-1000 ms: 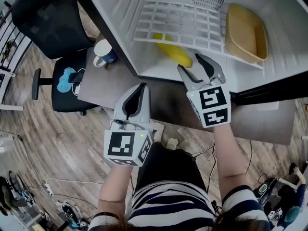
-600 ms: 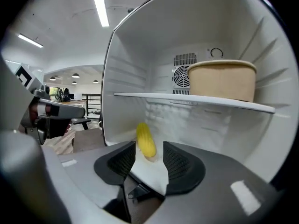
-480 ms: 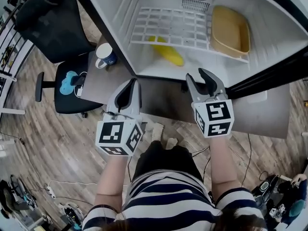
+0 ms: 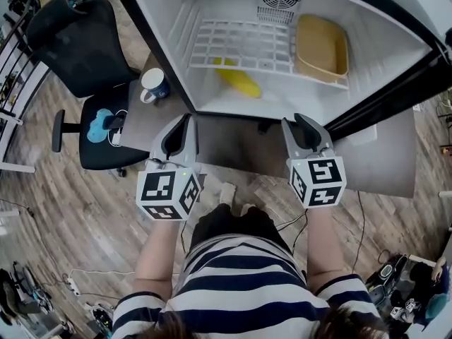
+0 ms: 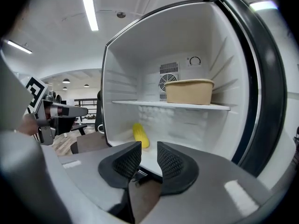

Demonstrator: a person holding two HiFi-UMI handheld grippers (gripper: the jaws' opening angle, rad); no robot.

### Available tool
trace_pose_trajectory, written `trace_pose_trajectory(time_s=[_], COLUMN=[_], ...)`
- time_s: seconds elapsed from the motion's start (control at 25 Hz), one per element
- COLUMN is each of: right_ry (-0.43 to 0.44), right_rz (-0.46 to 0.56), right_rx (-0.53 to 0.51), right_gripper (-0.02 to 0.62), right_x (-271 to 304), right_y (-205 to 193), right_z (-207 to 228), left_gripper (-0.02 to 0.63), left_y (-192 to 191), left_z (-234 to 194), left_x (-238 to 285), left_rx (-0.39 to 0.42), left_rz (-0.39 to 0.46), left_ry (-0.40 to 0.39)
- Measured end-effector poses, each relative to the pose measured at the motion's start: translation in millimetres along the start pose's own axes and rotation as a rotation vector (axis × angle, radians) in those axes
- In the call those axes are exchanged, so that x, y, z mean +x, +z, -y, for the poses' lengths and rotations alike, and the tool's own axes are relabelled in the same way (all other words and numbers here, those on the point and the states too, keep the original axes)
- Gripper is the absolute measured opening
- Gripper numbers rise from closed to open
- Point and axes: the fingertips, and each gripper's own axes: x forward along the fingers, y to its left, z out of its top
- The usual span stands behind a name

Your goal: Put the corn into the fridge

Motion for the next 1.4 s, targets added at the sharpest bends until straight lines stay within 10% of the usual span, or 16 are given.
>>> trace_pose_trajectory(time_s=[0.56, 1.4], right_ry=[-0.01, 0.01], right_rz=[-0.005, -0.014], right_rx=[0.025, 0.093], right_gripper=[-0.003, -0.005], right_x=[-22.7, -32.0], right_y=[-3.6, -12.9], right_z=[-4.8, -12.3], left_gripper=[0.0, 0.0], left_y=[-3.8, -18.7], left_z=[2.2, -5.9], left_x=[-17.5, -23.0], left_rx=[0.028, 0.001], left_rz=[-0.027, -0.058], left_ry=[0.033, 0.042])
